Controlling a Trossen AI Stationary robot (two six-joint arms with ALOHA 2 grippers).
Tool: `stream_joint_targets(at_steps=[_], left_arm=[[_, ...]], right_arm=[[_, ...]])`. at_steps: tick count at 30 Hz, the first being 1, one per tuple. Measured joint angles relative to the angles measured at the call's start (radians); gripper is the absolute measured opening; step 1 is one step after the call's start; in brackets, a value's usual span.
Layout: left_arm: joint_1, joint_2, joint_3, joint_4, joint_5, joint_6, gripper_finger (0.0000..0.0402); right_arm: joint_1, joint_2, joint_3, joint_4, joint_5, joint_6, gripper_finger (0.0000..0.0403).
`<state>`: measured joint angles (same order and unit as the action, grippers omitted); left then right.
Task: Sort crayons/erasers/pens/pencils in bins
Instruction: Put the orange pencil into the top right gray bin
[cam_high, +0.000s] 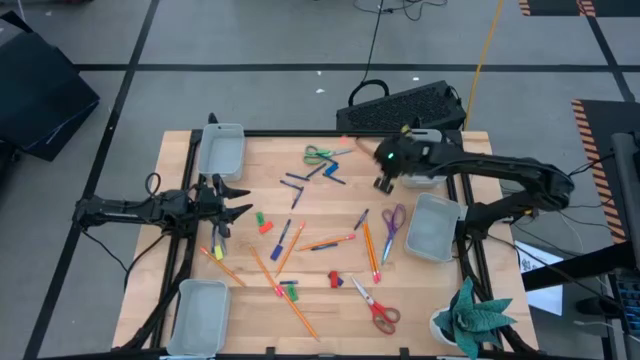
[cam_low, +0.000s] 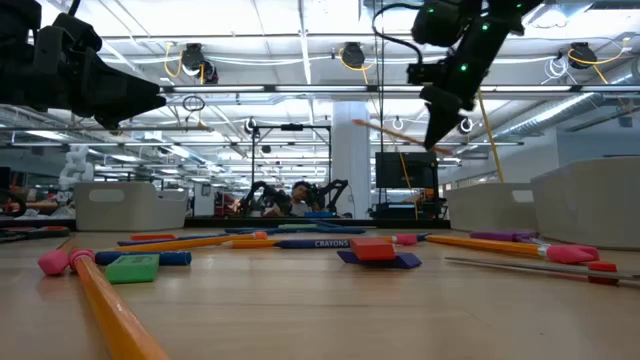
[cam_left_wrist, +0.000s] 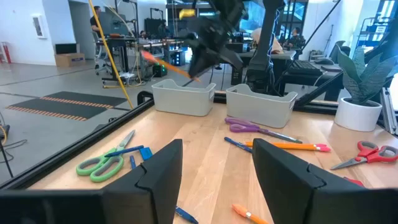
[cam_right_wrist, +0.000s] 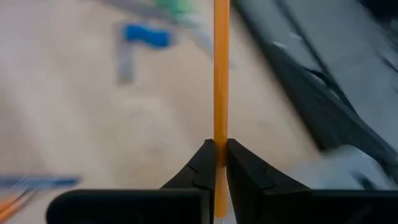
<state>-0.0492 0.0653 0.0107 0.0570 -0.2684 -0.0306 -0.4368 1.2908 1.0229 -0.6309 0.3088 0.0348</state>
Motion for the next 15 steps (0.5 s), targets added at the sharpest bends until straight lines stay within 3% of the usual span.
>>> stream_joint_targets(at_steps=[6,11,15], left_arm=[[0.000,0.000,0.000,0.000,0.000,0.000,0.0198],[0.000,0.000,0.000,0.000,0.000,0.000,0.0198],[0.000,0.000,0.000,0.000,0.000,0.000,0.0198]], right_arm=[[-0.193,-0.072,0.001,-0.118,0.084,0.149,0.0019],[-0.317,-0.049,0.001,-0.294,0.078,0.219,0.0020],[-0.365,-0.020,0.001,-0.365,0.005,0.234,0.0020]])
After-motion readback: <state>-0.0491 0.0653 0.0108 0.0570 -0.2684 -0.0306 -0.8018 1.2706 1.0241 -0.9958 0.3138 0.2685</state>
